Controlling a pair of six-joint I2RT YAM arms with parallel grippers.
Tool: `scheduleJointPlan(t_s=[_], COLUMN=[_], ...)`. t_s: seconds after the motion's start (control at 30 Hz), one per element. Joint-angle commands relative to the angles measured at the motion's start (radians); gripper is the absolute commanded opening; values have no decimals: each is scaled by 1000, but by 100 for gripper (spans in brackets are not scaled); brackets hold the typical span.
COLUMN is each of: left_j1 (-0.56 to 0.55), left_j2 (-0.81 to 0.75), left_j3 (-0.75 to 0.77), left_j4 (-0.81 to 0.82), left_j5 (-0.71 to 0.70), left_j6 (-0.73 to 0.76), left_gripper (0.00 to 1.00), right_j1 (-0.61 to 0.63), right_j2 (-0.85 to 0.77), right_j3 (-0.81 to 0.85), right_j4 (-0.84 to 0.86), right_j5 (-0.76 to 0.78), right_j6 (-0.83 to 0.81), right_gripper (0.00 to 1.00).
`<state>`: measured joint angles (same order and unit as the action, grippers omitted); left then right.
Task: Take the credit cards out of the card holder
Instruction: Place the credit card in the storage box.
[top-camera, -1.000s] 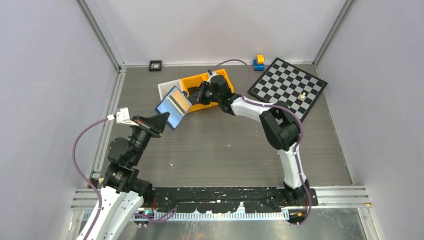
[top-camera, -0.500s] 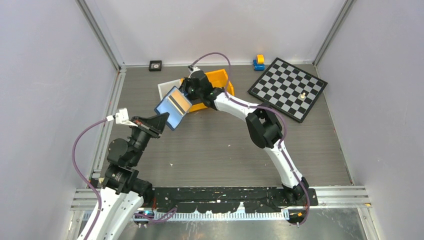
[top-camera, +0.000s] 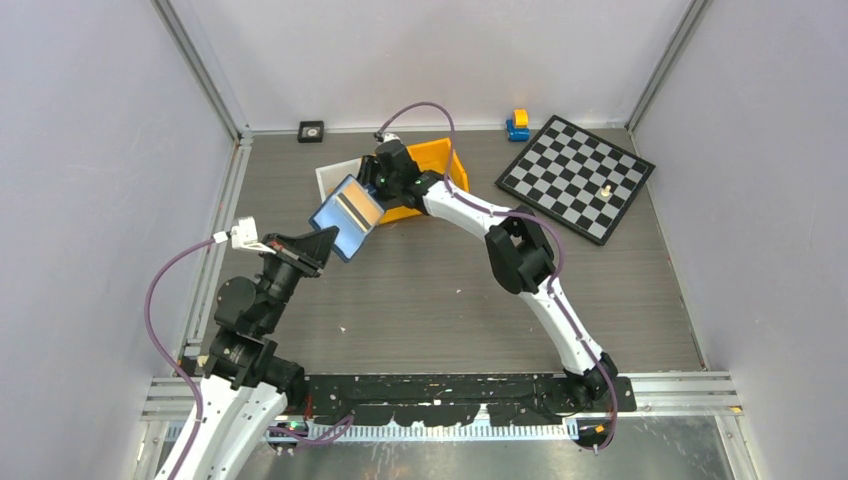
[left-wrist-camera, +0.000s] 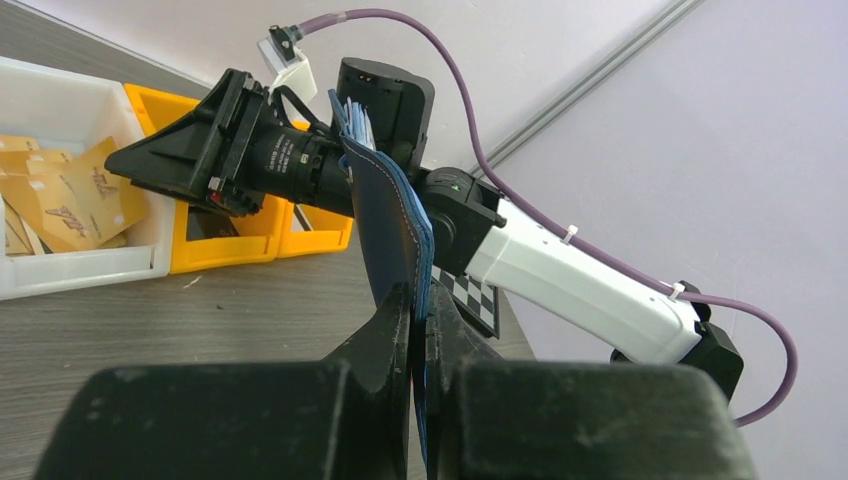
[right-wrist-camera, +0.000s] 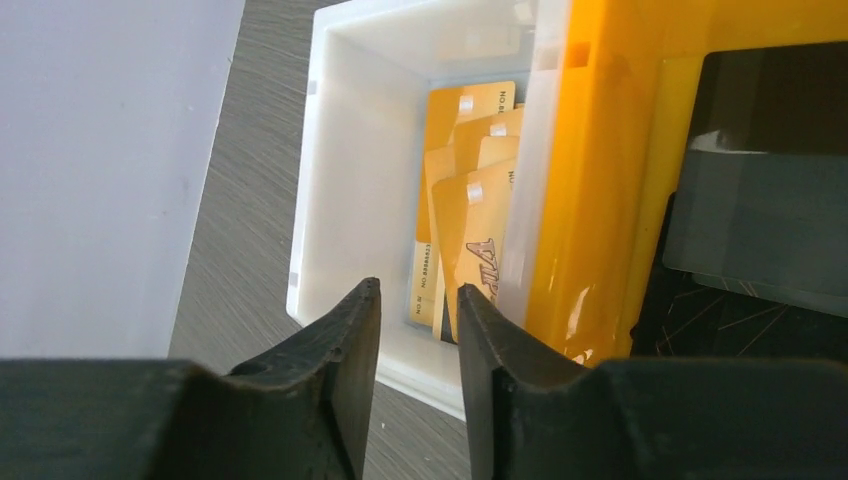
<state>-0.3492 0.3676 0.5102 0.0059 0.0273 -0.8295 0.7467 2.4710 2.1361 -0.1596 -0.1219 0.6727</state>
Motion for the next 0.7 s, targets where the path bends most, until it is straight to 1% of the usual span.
scheduleJointPlan(t_s=[0.0, 0.07, 0.13, 0.23, 0.3, 0.37, 0.4, 0.57, 0.67], left_j1=[3, 3, 3, 3, 3, 3, 3, 3, 3], left_j2=[-10, -6, -4, -5, -1, 17, 31, 133, 195], left_j3=[36, 34, 32, 25, 19, 10, 10, 7, 1], left_j4=[36, 35, 33, 37, 47, 65, 73, 126, 170], left_j5=[-2, -2, -7, -13, -9, 6, 19, 83, 122], left_j6=[4, 6, 9, 12, 12, 8, 4, -10, -13], left_gripper=[0, 0, 0, 0, 0, 0, 0, 0, 0], right_j1=[1, 1, 1, 0, 0, -1, 0, 0, 0], right_j2=[-69, -121, -189, -328, -437, -561, -623, -886, -1043], right_j3=[39, 2, -44, -153, -276, -430, -505, -829, -1033], right_j4=[-27, -28, -35, -48, -29, 18, 43, 43, 110], right_j5=[22, 22, 23, 61, 94, 118, 135, 199, 254], right_j6=[-64, -76, -90, -109, -117, -123, -130, -171, -172], right_gripper=[43, 48, 51, 55, 63, 78, 81, 83, 84])
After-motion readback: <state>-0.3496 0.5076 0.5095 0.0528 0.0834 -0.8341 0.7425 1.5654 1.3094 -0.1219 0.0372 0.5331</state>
